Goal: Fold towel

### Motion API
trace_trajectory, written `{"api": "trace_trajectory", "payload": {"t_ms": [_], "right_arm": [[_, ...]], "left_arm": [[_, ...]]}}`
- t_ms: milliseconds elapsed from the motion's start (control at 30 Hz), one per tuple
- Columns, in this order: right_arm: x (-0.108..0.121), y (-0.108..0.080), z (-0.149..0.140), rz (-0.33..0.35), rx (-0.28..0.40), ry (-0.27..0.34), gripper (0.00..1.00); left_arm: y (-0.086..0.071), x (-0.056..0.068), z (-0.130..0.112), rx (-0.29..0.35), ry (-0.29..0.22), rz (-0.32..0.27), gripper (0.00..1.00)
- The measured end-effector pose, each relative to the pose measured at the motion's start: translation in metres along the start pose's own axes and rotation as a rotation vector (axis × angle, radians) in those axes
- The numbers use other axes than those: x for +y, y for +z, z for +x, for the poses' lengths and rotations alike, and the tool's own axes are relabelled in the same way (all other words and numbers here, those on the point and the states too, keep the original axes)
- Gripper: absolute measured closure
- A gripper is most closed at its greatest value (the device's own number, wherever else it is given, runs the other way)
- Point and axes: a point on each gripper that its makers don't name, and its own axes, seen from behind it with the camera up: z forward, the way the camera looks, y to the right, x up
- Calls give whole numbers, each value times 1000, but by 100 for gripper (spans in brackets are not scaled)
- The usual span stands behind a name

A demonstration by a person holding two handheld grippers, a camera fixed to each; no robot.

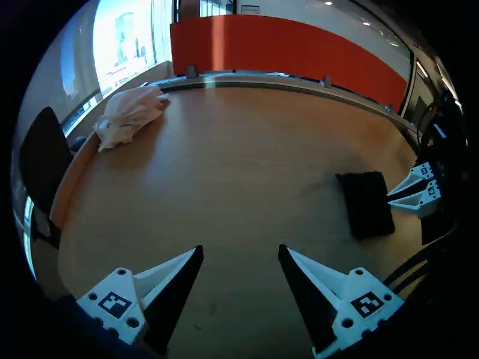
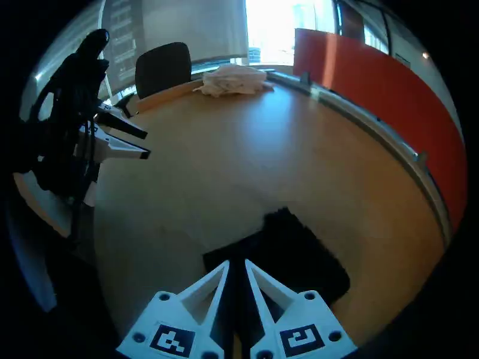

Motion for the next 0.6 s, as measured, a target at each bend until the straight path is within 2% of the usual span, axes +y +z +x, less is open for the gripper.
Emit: {"api": "trace_trajectory", "payload": {"t_ms": [100,333,367,500,567,600], "right_arm": [[-1,5,-4,1,-14,11,90],[-2,1,-3,3,-15,39,90],[-2,1,-3,3,-15,42,87],[-2,-2,-4,-3,-18,54,43],[-1,-4,-6,-12,-18,58,28],[-1,-5,-8,-15,-19,59,26]], "left_arm": [[-1,-3,-2,-2,-6,3,7],[0,-4,-3,-3,-8,1,7],[0,-4,-3,-3,-7,0,7],[1,-2,-3,-3,-2,-3,7],[1,-2,-2,-2,-2,-5,7],[0,-2,-2,-1,-2,-6,7]]}}
